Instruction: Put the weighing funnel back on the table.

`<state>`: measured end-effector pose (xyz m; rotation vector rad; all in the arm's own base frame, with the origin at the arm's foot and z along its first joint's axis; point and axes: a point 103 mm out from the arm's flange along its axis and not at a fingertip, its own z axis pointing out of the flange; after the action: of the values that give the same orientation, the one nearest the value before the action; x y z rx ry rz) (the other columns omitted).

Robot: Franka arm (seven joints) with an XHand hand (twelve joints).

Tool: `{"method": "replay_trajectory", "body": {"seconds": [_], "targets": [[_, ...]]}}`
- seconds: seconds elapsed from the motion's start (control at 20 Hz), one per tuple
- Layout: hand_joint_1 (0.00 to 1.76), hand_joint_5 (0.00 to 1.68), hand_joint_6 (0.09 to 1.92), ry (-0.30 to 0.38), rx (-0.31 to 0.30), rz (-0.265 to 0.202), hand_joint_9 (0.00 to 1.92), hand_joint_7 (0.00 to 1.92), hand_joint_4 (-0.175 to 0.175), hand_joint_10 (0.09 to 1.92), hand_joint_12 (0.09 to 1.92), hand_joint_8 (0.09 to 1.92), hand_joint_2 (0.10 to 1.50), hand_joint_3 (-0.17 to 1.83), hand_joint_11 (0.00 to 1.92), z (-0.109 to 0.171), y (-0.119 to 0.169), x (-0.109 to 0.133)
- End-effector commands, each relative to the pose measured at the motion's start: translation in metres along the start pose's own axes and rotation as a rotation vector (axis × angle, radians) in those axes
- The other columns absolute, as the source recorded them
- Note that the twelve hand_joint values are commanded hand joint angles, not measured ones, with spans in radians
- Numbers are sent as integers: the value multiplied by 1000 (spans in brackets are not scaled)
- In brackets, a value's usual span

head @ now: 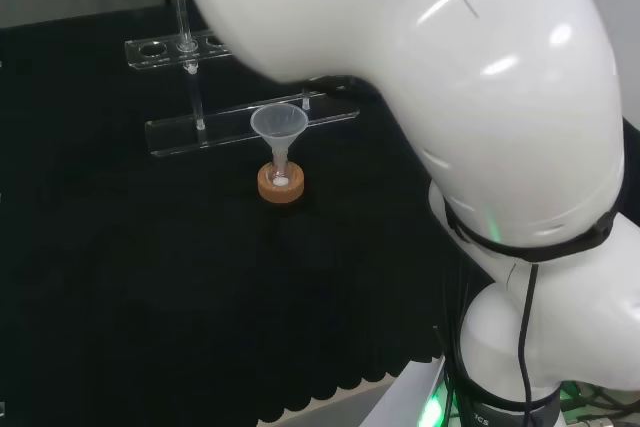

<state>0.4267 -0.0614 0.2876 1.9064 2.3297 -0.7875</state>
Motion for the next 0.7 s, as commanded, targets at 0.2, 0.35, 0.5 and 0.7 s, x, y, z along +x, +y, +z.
{"method": "replay_trajectory", "body": {"seconds": [0.2, 0.35, 0.5, 0.7], "targets": [[1257, 999, 982, 72, -12, -31, 1106, 1017, -175, 412, 938, 975, 1099, 2, 967, 21, 14, -8], [1257, 999, 983, 108, -13, -33, 1106, 1017, -175, 411, 938, 976, 1099, 2, 967, 31, 22, -11], [1257, 999, 983, 137, -12, -34, 1106, 1016, -175, 411, 938, 976, 1100, 2, 966, 39, 28, -12], [1257, 999, 984, 163, -7, -36, 1105, 1016, -175, 411, 938, 977, 1100, 1, 966, 55, 39, -21]]}}
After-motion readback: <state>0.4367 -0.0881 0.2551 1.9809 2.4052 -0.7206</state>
